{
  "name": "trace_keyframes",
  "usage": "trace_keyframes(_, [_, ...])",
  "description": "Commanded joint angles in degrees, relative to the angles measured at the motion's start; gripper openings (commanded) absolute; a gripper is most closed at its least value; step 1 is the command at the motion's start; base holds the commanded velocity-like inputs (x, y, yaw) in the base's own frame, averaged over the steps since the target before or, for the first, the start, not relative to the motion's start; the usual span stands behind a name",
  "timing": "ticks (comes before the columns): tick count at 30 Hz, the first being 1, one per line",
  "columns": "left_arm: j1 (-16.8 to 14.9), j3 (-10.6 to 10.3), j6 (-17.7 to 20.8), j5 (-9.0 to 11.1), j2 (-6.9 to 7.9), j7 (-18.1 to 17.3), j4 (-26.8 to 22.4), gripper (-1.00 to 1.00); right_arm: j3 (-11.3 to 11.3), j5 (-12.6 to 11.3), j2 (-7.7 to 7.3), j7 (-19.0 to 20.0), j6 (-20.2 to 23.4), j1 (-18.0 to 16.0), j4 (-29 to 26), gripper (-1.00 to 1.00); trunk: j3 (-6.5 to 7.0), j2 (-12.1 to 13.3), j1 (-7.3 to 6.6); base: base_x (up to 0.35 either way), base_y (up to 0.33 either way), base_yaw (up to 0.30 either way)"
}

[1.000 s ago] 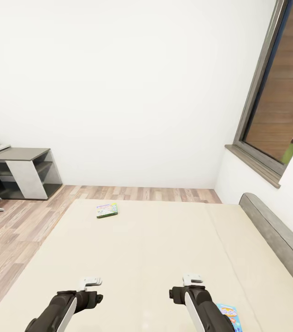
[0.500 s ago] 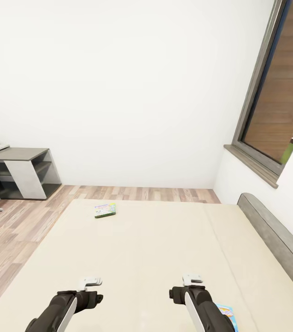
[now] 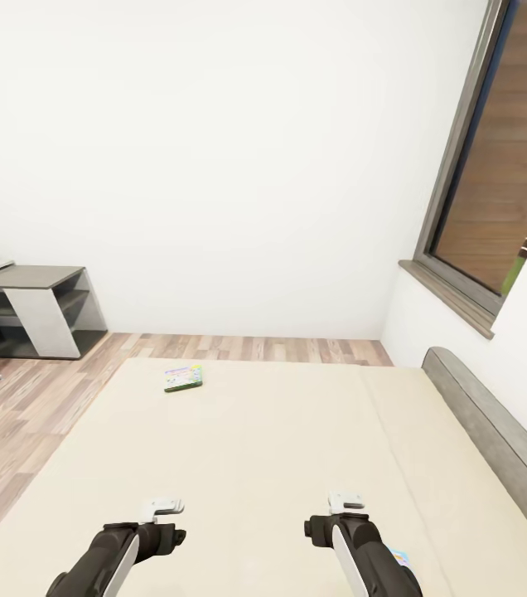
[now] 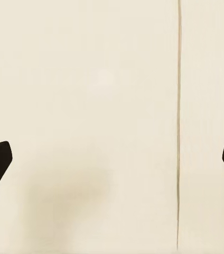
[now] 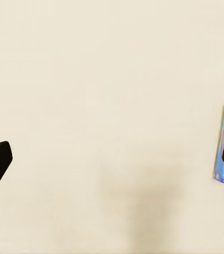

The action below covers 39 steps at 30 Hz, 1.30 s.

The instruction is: Put all the toys in the child's room - the three board games (two on the bed and one on the table), the two jigsaw puzzles on the table, and the tennis ball on the table - inside the toy box on the table in the child's room.

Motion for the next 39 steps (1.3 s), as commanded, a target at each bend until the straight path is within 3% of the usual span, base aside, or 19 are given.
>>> trace_keyframes(1, [-0.03,0.18,0.36,0.09,-0.02,-0.24,-0.09,1.00,0.01,-0.21,0.02,-0.29,0.27,-0.04,-0.08,1.00,-0.13,-0.13,0.04,0.000,-0.041,0.000])
trace_keyframes(39, [-0.03,0.11,0.36,0.09,-0.04,-0.25,-0.09,1.00,0.30,-0.15,0.02,-0.38,-1.31,-0.06,-0.08,1.00,-0.13,-0.13,0.04,-0.003,-0.031,0.000])
